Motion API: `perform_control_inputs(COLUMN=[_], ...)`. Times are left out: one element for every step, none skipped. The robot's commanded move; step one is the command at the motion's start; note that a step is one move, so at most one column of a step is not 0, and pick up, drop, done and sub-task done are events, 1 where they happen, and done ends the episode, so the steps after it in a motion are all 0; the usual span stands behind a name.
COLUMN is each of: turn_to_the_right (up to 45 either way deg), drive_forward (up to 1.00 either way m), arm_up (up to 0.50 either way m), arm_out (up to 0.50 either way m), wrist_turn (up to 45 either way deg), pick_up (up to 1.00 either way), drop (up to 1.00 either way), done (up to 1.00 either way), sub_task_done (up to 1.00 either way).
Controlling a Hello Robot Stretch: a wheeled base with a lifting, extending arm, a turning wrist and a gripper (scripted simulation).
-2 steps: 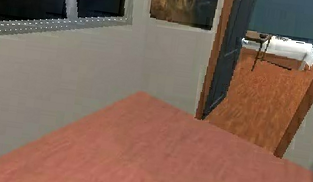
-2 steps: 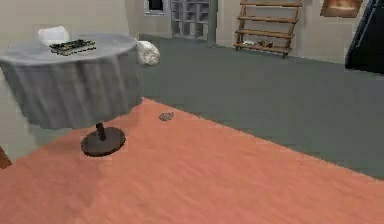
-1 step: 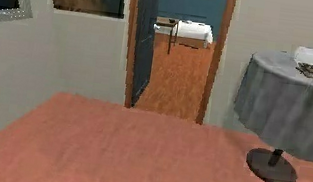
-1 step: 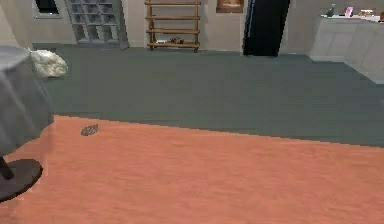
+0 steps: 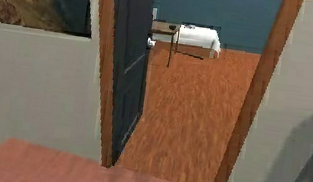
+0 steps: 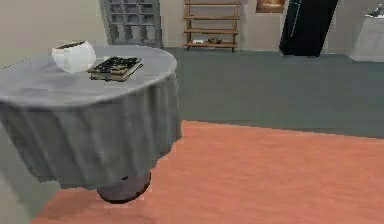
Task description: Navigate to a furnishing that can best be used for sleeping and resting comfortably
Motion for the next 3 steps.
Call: perform_control_inputs(turn_to_the_right=[0.0, 9.0, 0.0], drive_forward=[0.95, 0.00, 1.00], arm_up=[0.00, 0.00, 0.00], arm_out=[0.00, 0.00, 0.00], wrist_turn=[0.0, 0.0, 0.0], pick_up=[0.00, 0.00, 0.00], drop=[0.00, 0.00, 0.00], done=[0.00, 0.00, 0.00], sub_task_done=[0.00, 0.00, 0.00])
